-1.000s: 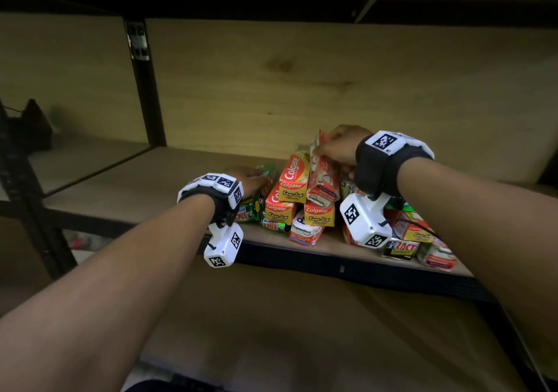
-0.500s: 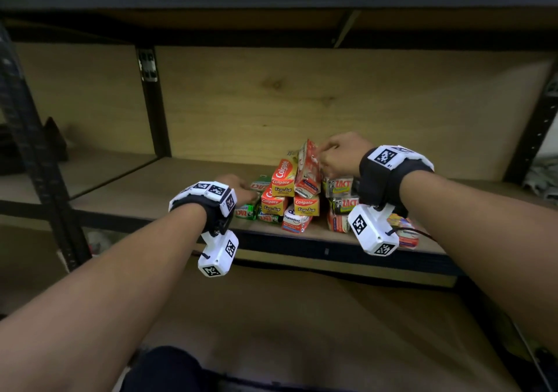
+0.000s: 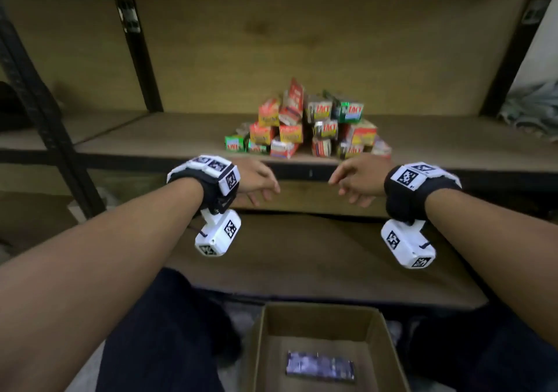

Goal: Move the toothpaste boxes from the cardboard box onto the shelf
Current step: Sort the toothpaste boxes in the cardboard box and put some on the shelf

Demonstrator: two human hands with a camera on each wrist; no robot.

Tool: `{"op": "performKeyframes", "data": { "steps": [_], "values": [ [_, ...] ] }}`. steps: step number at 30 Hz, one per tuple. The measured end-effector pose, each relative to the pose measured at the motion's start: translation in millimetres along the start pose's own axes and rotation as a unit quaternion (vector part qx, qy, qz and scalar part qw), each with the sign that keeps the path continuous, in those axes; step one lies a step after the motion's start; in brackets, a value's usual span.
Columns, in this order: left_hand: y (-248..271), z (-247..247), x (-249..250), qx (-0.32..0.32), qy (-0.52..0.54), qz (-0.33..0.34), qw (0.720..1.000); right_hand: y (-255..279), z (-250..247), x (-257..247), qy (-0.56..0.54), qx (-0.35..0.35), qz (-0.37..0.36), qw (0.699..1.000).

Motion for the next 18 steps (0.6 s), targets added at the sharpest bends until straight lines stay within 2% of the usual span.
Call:
{"op": "performKeyframes", "data": {
  "steps": [3, 8, 15, 18],
  "values": [
    [-2.0, 43.8, -4.8, -0.048, 0.009, 0.015, 0.999, 11.3, 33.4, 36.2, 0.051, -0.038, 0.022, 0.998],
    [-18.2, 116.1, -25.0, -0.118, 0.003, 0.000, 0.993, 15.9, 90.2, 95.4, 0.079, -0.107, 0.063, 0.989],
    [-43.8, 221.0, -78.1, -0.186, -0.013, -0.045, 0.982, 15.1, 181.7, 175.2, 0.037, -0.166, 0.123, 0.978],
    [-44.1, 269.3, -112.3, -0.264, -0.034, -0.104, 0.958, 19.8, 222.9, 210.5, -0.018, -0.210, 0.169, 0.963]
  ]
}}
Point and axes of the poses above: each hand's wrist, its own y-axis away from the middle knuckle, its own z-axis out of the palm, x = y × z, the point moved 4 cm from there along -y, towards the middle knuckle, and after that the axes turned 1 degree about -x, right-handed, at the moved point
